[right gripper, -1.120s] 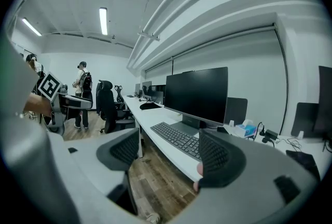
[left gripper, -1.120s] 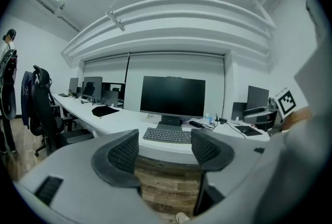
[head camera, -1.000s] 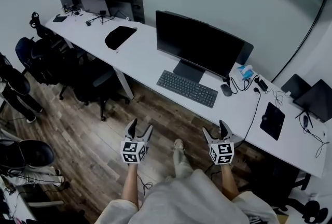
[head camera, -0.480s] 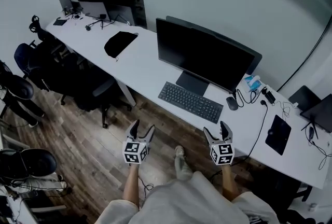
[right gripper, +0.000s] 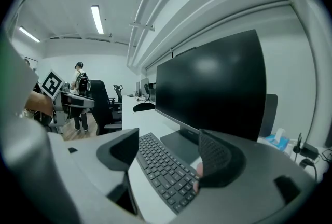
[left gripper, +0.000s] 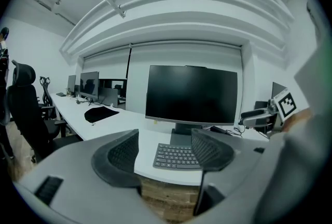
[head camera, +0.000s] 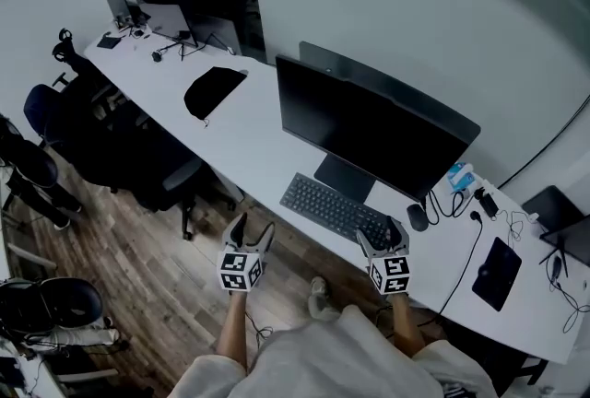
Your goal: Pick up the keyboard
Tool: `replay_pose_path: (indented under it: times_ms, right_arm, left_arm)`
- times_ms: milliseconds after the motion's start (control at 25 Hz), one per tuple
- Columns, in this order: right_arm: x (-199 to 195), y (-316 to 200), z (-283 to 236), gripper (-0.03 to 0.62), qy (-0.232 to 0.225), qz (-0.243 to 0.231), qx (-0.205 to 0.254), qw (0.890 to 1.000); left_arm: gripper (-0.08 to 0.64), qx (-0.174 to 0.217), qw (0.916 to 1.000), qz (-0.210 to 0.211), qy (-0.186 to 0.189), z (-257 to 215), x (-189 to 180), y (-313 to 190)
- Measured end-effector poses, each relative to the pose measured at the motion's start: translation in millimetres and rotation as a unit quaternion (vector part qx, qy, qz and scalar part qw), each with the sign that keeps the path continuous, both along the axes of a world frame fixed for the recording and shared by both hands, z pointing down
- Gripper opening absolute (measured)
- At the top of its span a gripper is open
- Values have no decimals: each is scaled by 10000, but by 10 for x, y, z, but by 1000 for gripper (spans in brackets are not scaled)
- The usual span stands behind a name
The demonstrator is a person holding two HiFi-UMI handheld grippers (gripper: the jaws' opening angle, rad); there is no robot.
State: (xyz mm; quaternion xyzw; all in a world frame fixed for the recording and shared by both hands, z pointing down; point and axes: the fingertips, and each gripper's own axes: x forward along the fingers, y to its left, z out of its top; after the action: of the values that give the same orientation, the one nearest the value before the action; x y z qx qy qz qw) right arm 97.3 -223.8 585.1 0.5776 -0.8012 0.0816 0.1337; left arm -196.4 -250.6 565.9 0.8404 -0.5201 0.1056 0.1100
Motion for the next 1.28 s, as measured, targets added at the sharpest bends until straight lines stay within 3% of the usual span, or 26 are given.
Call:
replay_pose_path:
  times_ms: [600, 960, 1280]
  right_arm:
    - [36, -989, 106, 347, -89, -370, -130, 9992]
    - [-78, -1087, 190, 347, -130, -486, -229, 9985]
    - [35, -1047, 284, 347, -133, -81, -364, 9992]
  left_arm:
    - [311, -45, 9997, -246, -46, -14, 195, -924]
    - [311, -178, 9992, -343, -109, 70, 105, -996]
    - [311, -280, 9996, -31, -56, 158, 173, -1200]
